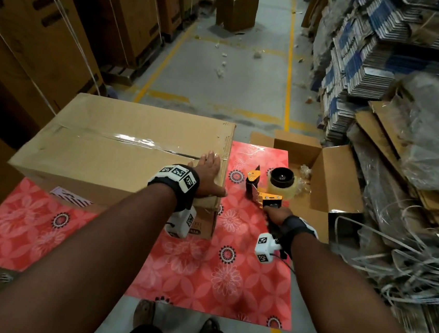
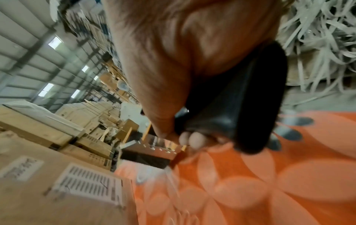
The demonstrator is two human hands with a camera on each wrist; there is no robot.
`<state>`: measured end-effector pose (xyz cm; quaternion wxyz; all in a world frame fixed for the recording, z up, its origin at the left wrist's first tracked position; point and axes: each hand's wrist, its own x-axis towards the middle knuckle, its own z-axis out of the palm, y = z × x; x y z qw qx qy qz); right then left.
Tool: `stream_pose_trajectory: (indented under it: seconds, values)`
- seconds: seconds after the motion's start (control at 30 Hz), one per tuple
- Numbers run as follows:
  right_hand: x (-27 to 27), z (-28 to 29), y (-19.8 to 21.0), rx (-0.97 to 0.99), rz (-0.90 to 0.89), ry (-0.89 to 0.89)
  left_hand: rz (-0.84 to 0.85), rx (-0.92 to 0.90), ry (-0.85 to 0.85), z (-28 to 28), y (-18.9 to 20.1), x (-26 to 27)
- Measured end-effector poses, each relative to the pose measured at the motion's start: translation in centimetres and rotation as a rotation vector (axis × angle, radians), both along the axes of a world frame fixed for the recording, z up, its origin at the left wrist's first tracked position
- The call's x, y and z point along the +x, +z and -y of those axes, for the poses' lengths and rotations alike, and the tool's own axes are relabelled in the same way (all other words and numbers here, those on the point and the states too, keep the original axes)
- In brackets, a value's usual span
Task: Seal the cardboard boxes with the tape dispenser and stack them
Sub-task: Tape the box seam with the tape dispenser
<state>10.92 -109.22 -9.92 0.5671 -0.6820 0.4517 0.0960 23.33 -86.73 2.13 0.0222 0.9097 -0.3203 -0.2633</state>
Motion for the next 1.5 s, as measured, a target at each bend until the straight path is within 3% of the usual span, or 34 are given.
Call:
stream_pose_trajectory:
  seconds: [0.1,0.23,0.37,0.43,0.47,0.53,0.6,0.63,0.8,0.9,1.03,1.1,1.2,1.4,1.5]
  values:
    - [-0.6,-0.6,-1.7,-0.114,-0.045,0.161,-0.001,0.001,-0.003,0.1,0.1,-0.2]
    - [-1.1,-1.2,-0.3,-0.172,-0.122,0.452,-0.034,0.006,-0.018,-0.2,0.3,0.1]
    - [0.4,-0.6,3.1,-0.542,-0.132,0.685,-0.034,0.009,-0.049,-0.4,0.4,0.2]
    - [1.6,-1.1,6.0,-0.692,0.022,0.686,0.002,0.001,-0.053,-0.4,0.3,0.2]
    - [2.0,-2.0,7.9,-0.621,0.180,0.622,0.014,0.000,-0.054,-0.4,0.2,0.1]
    - [3.1,-4.2,11.0,-0.224,0.451,0.478,0.017,-0.003,-0.047,-0.4,0.3,-0.1]
    - [4.0,-6.9,13.2,0.165,0.495,0.426,0.018,-0.019,-0.033,-0.5,0.4,-0.2]
    - [4.4,-8.1,13.5,0.254,0.491,0.442,0.024,-0.033,-0.027,-0.7,0.5,-0.3]
    - [3.7,-10.7,11.3,0.193,0.399,0.575,0.052,-0.090,-0.095,-1.9,0.6,-0.6]
    - [3.7,-9.9,10.2,0.061,0.309,0.615,0.009,-0.099,-0.191,-3.8,1.6,-0.2]
    - [5.6,-10.8,12.2,-0.520,0.456,0.666,0.086,-0.065,-0.115,-7.6,2.3,2.2]
    - [6.6,-12.6,13.0,-0.702,0.435,0.818,0.143,-0.037,-0.073,-9.4,1.9,3.5]
    - [7.1,-14.9,12.5,-0.879,0.191,1.008,0.146,-0.015,-0.063,-12.1,1.5,4.9]
    - [7.2,-16.7,12.8,-1.199,-0.143,1.067,0.121,0.089,0.092,-18.9,1.4,9.3]
    - [9.0,-19.6,14.4,-1.211,-0.099,1.086,0.163,0.064,0.036,-19.0,1.9,9.5]
